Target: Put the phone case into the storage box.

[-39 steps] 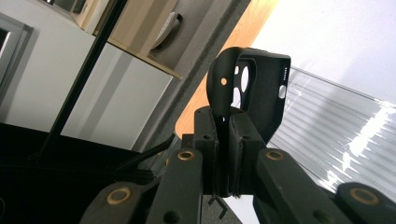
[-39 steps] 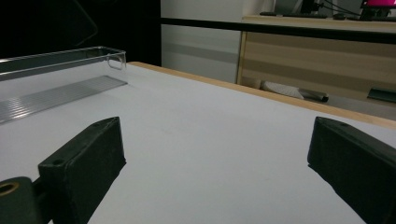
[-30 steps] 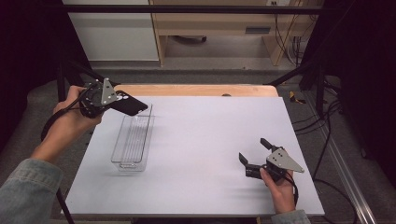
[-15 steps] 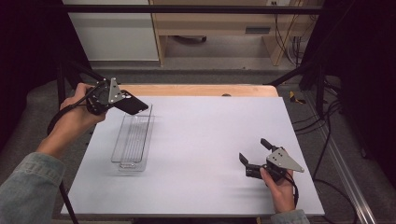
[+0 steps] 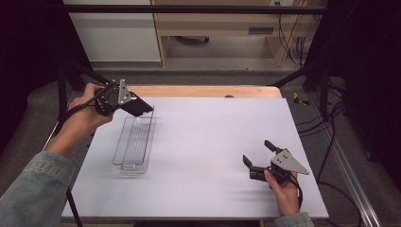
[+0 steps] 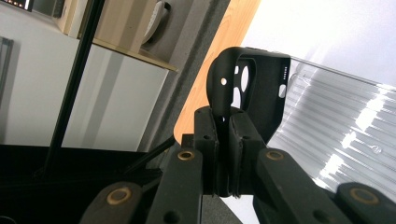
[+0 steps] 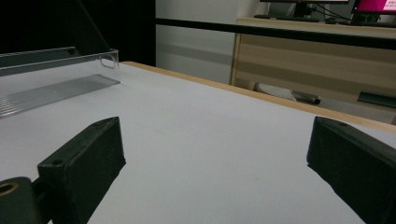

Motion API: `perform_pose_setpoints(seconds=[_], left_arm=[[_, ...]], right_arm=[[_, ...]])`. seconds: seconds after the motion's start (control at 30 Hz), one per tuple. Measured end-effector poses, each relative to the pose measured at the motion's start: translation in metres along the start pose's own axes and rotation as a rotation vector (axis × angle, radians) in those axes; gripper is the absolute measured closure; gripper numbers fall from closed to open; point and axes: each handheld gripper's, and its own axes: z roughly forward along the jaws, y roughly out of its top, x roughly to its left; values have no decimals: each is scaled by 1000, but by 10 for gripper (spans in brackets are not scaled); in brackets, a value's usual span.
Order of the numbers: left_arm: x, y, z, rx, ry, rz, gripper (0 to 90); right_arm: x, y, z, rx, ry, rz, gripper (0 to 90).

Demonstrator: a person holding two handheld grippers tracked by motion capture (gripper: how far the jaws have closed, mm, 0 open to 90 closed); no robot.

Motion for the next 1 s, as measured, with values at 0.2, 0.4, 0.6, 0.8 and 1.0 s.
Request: perform_pose_setpoints(seconds=[0.2,0.4,0.6,0.8,1.0], left_arm=[[-2,1,4,15,4,23,834],[-2,-1,7,29,0,28,833],[-2,-2,10,40,2,42,833],[-3,-3,14,51,-4,51,833],[-3,-1,17,55,-7,57,833]], right_arm=[[0,0,0,-1,1,0,43],[0,0,0,-1,4,0,43],[0,0,0,0,3,1,42],[0,0,0,1,7,1,43],[0,0,0,2,9,-1,43]])
